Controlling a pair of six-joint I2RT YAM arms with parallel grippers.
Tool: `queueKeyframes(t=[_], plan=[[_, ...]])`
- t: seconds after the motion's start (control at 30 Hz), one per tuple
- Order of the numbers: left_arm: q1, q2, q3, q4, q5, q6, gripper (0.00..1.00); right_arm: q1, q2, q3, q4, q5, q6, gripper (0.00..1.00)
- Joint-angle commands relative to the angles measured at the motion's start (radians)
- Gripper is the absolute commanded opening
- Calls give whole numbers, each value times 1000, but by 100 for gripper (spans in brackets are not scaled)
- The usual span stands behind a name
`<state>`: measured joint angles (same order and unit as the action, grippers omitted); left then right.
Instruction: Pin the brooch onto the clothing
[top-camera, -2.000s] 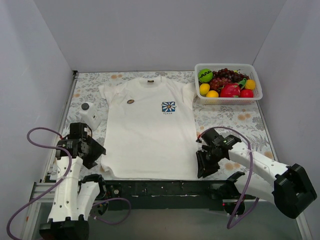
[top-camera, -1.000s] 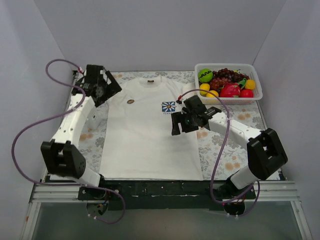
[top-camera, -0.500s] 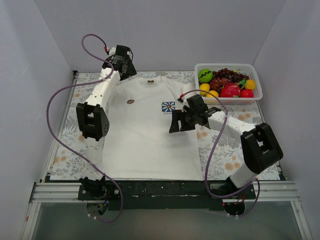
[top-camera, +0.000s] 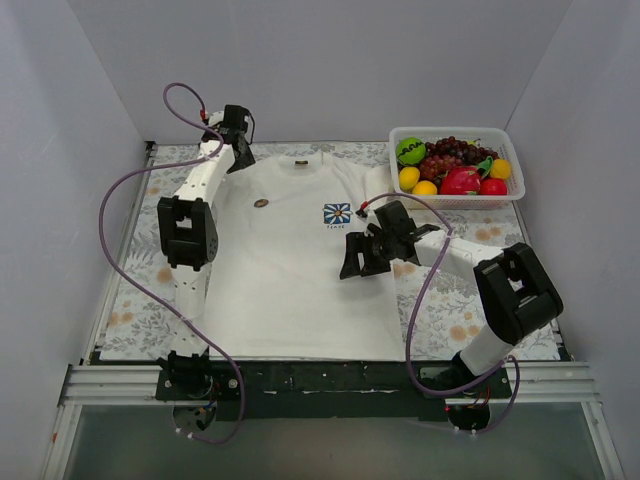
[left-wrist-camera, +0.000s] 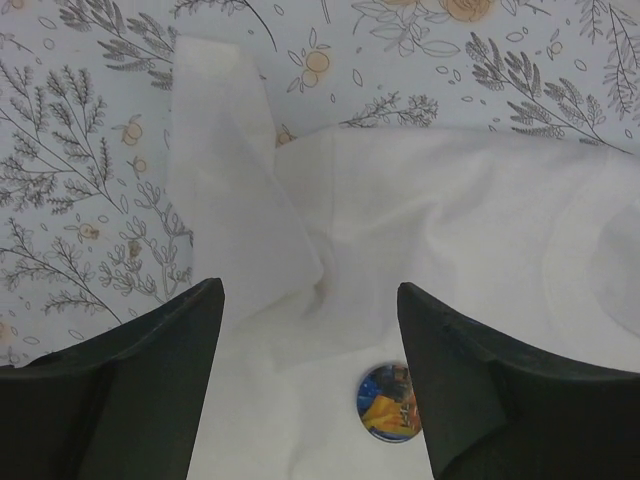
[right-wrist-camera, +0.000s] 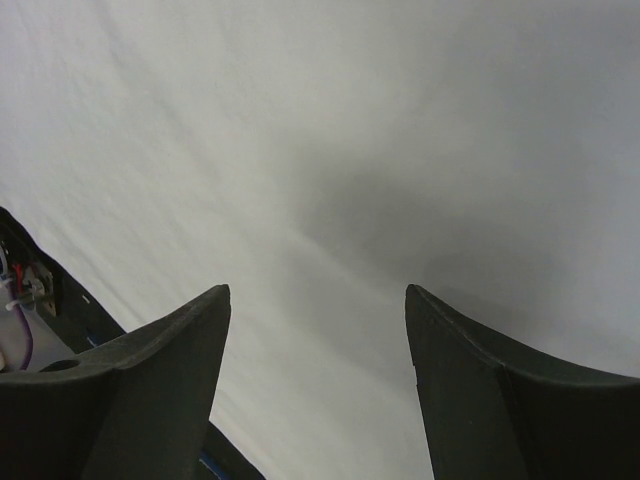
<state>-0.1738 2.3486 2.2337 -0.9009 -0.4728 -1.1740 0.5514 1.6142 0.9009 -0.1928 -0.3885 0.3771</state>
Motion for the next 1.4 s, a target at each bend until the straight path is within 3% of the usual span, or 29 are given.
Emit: queueKeyframes(t=[0.0,0.37,0.43,0.53,0.63,0.77,1.0,1.37], plan=[[25,21,47,46,-33,22,67,-2,27,-4,47,-47,11,77],[46,97,20,66,-30,36,56,-2,49,10,26,-55,5,77],[46,100,9,76,-39,37,51,-2,52,12,20,-53,-1,76],[46,106,4,77,-67,33,32,-2,52,13,13,-52,-3,76],[46,94,10,56,-131,10,19,-2,52,15,13,-53,-1,76],[46,68,6,45,-182,11,17,-2,58,16,13,-53,-3,76],[48,34,29,2,-292,36,1,-2,62,12,18,-58,-3,76],[48,-41,-34,-142,-451,19,5,-2,64,3,15,-64,-6,76]])
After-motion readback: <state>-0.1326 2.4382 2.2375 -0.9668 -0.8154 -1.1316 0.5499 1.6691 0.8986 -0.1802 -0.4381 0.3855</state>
